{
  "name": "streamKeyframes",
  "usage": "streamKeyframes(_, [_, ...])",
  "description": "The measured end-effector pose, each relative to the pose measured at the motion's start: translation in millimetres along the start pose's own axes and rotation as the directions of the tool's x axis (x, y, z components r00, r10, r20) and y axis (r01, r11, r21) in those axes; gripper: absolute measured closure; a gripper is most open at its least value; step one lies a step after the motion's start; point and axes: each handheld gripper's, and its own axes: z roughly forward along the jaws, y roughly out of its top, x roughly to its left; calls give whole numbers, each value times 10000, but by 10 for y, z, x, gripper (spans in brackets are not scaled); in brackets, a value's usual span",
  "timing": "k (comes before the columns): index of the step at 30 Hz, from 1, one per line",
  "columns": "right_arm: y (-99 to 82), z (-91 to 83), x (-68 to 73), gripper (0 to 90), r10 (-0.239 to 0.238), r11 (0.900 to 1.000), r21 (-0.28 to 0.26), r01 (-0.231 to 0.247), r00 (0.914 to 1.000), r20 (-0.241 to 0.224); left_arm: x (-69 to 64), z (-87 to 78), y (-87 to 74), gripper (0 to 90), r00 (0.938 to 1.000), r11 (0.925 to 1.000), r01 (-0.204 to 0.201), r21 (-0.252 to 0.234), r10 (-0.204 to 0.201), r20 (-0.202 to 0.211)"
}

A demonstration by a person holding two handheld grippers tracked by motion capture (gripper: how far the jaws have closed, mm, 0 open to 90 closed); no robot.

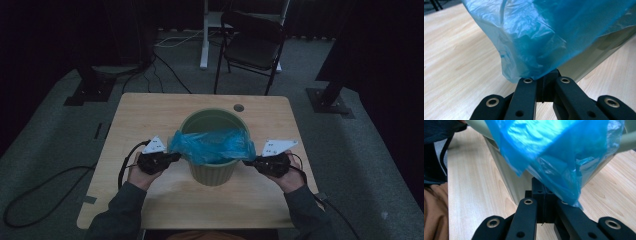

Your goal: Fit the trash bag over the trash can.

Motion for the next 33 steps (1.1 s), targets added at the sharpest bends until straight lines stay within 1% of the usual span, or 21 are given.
streamKeyframes(3, [-8, -21, 13, 900, -80, 10000, 11, 80, 10000, -6, 7, -5, -13, 900, 10000, 10000, 57, 37, -57, -38])
streamKeyframes(6, [-35, -25, -3, 900, -1, 9999, 110, 1, 10000, 5, -15, -17, -7, 900, 10000, 10000, -50, -20, 50, -1])
streamKeyframes(8, [-68, -19, -26, 900, 92, 9993, 368, -98, 9998, 163, -61, -45, 8, 900, 9997, 9995, -192, -270, 196, 158])
streamKeyframes(9, [-94, -13, -43, 900, 185, 9984, 529, -194, 9997, 174, -75, -50, 14, 900, 9996, 9992, -240, -312, 244, 138])
streamKeyframes(12, [-107, -28, -47, 900, 178, 9984, 537, -190, 9996, 219, -87, -55, 20, 900, 9996, 9990, -267, -359, 271, 101])
streamKeyframes(13, [-107, -28, -47, 900, 178, 9984, 537, -190, 9996, 219, -91, -64, 27, 900, 9995, 9986, -295, -446, 299, 91])
streamKeyframes(14, [-92, -79, -38, 830, 153, 9995, 276, -163, 9992, 367, -94, -68, 31, 900, 9995, 9985, -302, -460, 307, 84])
streamKeyframes(15, [-77, -116, -36, 791, 152, 9998, 90, -155, 9991, 406, -96, -71, 34, 900, 9995, 9983, -312, -495, 315, 54])
streamKeyframes(19, [-5, -282, -7, 702, 74, 9985, -551, -56, 9994, 337, -93, -81, 37, 900, 9996, 9980, -289, -560, 288, -29])
streamKeyframes(22, [49, -391, 20, 687, -74, 9950, -990, 101, 9996, 271, -91, -85, 38, 900, 9996, 9979, -289, -585, 284, -86])
streamKeyframes(23, [49, -391, 20, 687, -74, 9950, -990, 101, 9996, 271, -91, -85, 38, 900, 9996, 9979, -289, -585, 284, -86])
streamKeyframes(25, [77, -433, 34, 681, -121, 9926, -1206, 154, 9995, 281, -93, -89, 43, 900, 9995, 9977, -305, -611, 298, -118])
streamKeyframes(27, [104, -472, 49, 671, -175, 9897, -1416, 226, 9991, 374, -91, -91, 46, 900, 9994, 9975, -313, -627, 305, -136])
streamKeyframes(28, [121, -503, 57, 657, -218, 9866, -1604, 296, 9985, 504, -91, -91, 47, 900, 9995, 9975, -301, -645, 292, -148])
streamKeyframes(29, [121, -503, 57, 657, -218, 9866, -1604, 296, 9985, 504, -90, -93, 48, 900, 9995, 9974, -301, -655, 291, -153])
streamKeyframes(30, [131, -528, 59, 637, -226, 9841, -1743, 337, 9976, 650, -91, -97, 51, 900, 9994, 9972, -311, -680, 299, -178])
streamKeyframes(33, [134, -537, 61, 631, -202, 9832, -1795, 319, 9976, 665, -94, -99, 54, 900, 9994, 9970, -307, -717, 294, -183])
